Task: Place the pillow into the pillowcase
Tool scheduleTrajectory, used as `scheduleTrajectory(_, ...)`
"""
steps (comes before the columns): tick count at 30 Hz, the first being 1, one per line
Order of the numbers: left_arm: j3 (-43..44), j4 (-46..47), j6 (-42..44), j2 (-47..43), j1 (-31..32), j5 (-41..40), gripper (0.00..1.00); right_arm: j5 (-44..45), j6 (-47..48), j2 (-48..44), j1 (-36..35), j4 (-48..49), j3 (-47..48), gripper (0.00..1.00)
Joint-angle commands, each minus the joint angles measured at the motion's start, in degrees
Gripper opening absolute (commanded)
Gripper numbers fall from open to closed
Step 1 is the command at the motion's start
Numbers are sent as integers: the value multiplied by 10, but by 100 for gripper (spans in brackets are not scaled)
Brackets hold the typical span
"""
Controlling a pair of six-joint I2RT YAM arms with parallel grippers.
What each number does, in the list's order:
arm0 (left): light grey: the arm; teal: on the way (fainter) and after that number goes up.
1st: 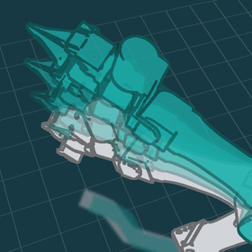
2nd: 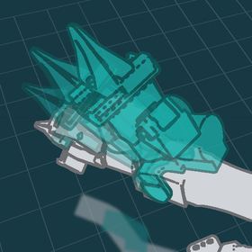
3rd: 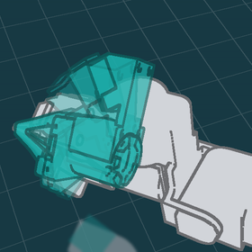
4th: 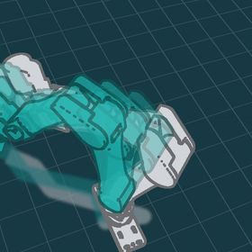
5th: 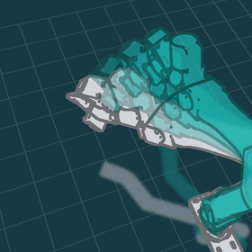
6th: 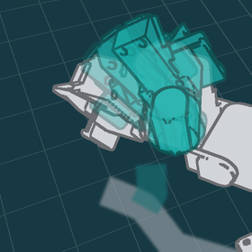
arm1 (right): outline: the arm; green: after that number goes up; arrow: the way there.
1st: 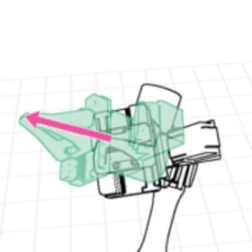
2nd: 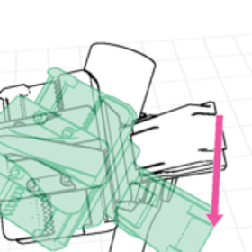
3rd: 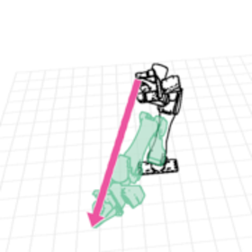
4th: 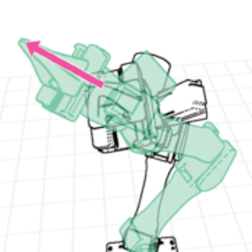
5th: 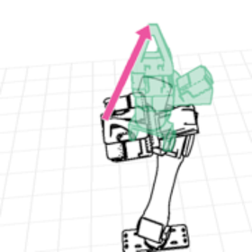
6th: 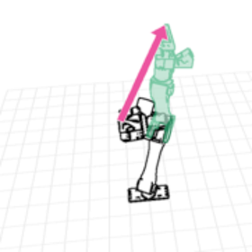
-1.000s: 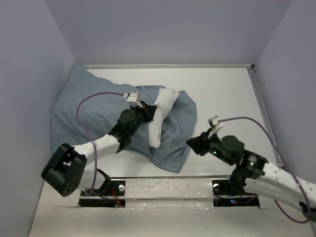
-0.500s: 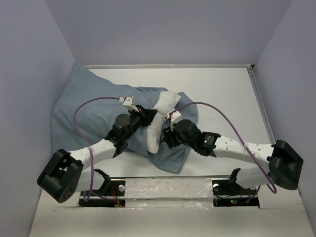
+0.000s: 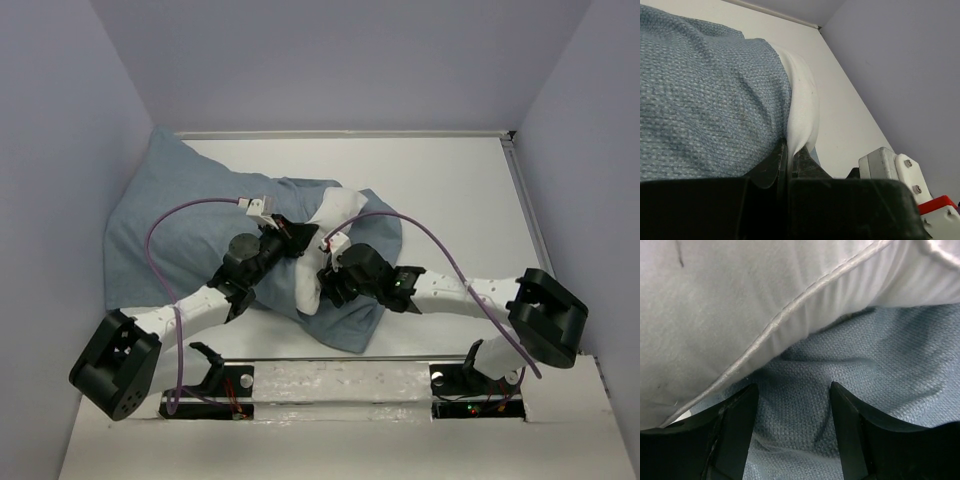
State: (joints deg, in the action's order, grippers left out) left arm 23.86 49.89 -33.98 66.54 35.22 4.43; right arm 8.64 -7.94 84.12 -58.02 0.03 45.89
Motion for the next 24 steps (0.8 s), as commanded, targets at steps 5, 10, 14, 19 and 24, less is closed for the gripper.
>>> scheduleTrajectory(5,2,50,-29,-23,0,45,0,-71,-31,0,17,35,-49,67)
scheduleTrajectory(10,3,80,-55,-14,1,74,0,-45,-77,12,17,71,-87,52)
scheduleTrajectory(14,6,107,-72,11,1,103,0,-16,-102,8,17,73,-97,8)
scheduleTrajectory(19,12,115,-72,25,5,115,0,33,-137,-49,17,79,-124,0)
scheduleTrajectory(24,13,79,-46,18,5,93,0,70,-183,-227,17,60,-190,0)
